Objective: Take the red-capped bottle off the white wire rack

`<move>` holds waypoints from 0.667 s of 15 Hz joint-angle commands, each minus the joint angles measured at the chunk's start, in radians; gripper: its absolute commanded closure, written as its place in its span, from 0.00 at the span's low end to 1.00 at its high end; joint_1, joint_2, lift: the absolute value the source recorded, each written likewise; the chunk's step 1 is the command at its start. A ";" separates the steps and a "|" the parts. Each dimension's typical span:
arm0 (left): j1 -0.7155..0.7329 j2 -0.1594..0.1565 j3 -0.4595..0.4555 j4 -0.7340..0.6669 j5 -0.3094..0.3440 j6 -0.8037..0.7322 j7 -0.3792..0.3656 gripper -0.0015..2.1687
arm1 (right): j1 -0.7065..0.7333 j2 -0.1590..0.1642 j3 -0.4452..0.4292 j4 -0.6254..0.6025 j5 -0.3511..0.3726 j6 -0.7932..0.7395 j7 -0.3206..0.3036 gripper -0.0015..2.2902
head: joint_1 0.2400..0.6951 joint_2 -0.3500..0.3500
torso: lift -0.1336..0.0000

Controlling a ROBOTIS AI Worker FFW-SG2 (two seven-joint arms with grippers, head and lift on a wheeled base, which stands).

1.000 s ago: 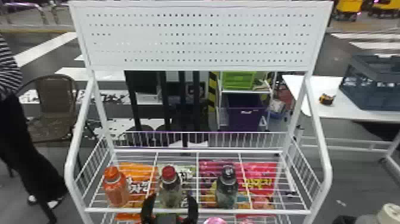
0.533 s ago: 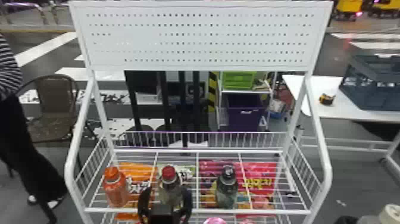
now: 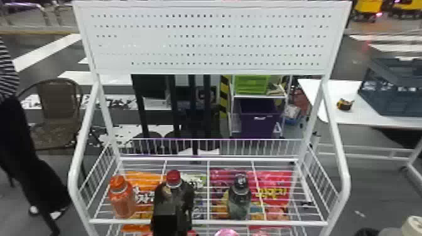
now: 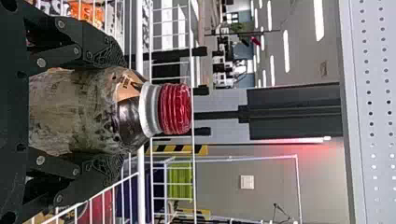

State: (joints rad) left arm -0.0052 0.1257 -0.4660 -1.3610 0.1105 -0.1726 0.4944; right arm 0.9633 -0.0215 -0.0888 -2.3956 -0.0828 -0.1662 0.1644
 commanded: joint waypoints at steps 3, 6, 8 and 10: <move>0.136 0.038 0.001 -0.302 -0.012 0.141 0.013 0.99 | -0.011 0.000 0.001 0.001 0.000 0.015 0.001 0.37 | 0.57 0.50 | 1.00; 0.246 0.088 0.020 -0.566 -0.023 0.249 0.018 0.99 | -0.015 -0.002 0.000 0.007 0.000 0.018 0.001 0.37 | 0.57 0.50 | 1.00; 0.312 0.111 0.030 -0.724 -0.054 0.362 0.013 0.99 | -0.018 0.000 0.001 0.010 0.000 0.015 0.000 0.37 | 0.57 0.50 | 1.00; 0.390 0.132 0.060 -0.869 -0.092 0.494 -0.005 0.99 | -0.018 -0.002 0.001 0.013 -0.003 0.012 0.001 0.37 | 0.57 0.50 | 1.00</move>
State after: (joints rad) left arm 0.3277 0.2427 -0.4282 -2.1247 0.0400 0.2328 0.4967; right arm 0.9452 -0.0225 -0.0874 -2.3846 -0.0834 -0.1511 0.1654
